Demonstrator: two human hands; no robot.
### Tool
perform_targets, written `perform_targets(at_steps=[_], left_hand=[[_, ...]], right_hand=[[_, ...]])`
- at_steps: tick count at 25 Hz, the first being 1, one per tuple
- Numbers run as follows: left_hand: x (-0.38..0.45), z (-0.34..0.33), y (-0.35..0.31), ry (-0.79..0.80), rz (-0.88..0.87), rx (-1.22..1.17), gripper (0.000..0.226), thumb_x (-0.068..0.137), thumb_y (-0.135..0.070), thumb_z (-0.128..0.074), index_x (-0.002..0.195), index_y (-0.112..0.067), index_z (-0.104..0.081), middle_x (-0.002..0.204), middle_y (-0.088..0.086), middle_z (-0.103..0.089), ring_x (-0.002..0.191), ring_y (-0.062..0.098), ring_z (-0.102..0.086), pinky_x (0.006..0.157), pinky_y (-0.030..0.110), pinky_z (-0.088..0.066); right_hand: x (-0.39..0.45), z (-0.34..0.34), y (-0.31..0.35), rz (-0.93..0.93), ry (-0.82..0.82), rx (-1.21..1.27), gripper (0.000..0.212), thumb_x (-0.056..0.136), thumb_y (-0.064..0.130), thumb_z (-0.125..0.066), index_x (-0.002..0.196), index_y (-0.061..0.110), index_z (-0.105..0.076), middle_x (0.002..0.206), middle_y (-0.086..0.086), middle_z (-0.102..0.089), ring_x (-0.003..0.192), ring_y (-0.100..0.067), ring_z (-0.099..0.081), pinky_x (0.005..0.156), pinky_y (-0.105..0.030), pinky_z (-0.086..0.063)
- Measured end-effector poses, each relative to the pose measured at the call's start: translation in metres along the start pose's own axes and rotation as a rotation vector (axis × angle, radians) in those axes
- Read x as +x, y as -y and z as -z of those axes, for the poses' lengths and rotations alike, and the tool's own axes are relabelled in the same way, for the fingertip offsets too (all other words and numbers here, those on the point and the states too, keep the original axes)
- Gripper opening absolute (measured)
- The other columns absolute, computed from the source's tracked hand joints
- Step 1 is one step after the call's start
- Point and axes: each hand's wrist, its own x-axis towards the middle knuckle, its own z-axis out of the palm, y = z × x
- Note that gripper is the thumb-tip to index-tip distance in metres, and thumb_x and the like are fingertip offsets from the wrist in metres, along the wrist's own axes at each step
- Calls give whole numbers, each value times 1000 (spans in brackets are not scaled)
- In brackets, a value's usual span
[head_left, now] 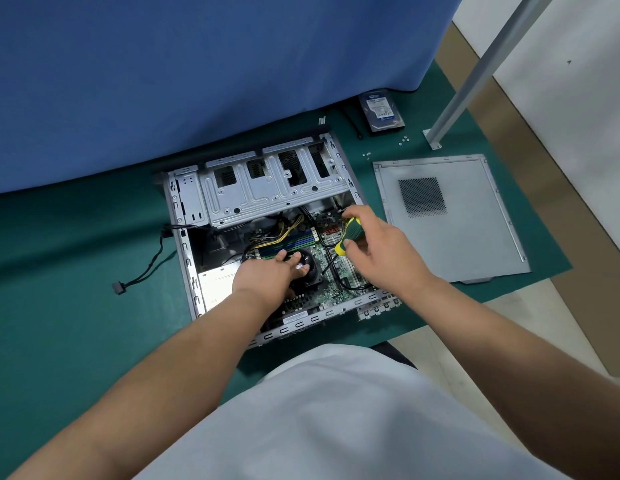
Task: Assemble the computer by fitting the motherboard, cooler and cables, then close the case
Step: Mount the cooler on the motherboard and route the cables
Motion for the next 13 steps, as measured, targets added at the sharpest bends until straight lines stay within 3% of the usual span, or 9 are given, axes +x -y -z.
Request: perform_targets(at_steps=[3,6,8,10,13], left_hand=[[0,0,-1,4,11,9,69,107,-33,-51,159,-53,-10,172,-5,-5,133,22,-59,77,41,-61],[-1,1,-1,6,6,0,67,107,-38,-50,159,-53,-11,172,-5,-6,134,21,-57,77,40,-60],[-1,1,-1,3,3,-3,67,107,-39,-51,159,-52,-11,172,-5,-6,134,22,-57,78,39,-60],[0,0,-1,4,3,-3,67,107,-39,-51,160,-52,-11,172,-5,-6,134,23,-57,76,38,-58],[0,-1,-1,5,9,3,68,107,-39,-50,160,-52,-10,172,-4,-6,131,24,-60,72,36,-56]], right_hand=[[4,10,9,111,126,-60,35,96,25,-60,128,30,-45,103,7,-59,66,-12,-58,69,-39,-53],[15,25,17,194,312,-137,34,95,17,-62,124,29,-51,124,6,-55,71,5,-49,74,-34,-47],[22,33,24,229,418,-228,38,93,14,-62,127,29,-54,136,8,-50,74,6,-48,79,-32,-48],[28,38,29,225,465,-326,38,95,19,-63,131,30,-56,127,5,-58,81,-3,-52,78,-30,-45],[29,37,34,63,387,-382,28,98,42,-61,118,23,-61,82,5,-60,71,-13,-52,63,-30,-40]])
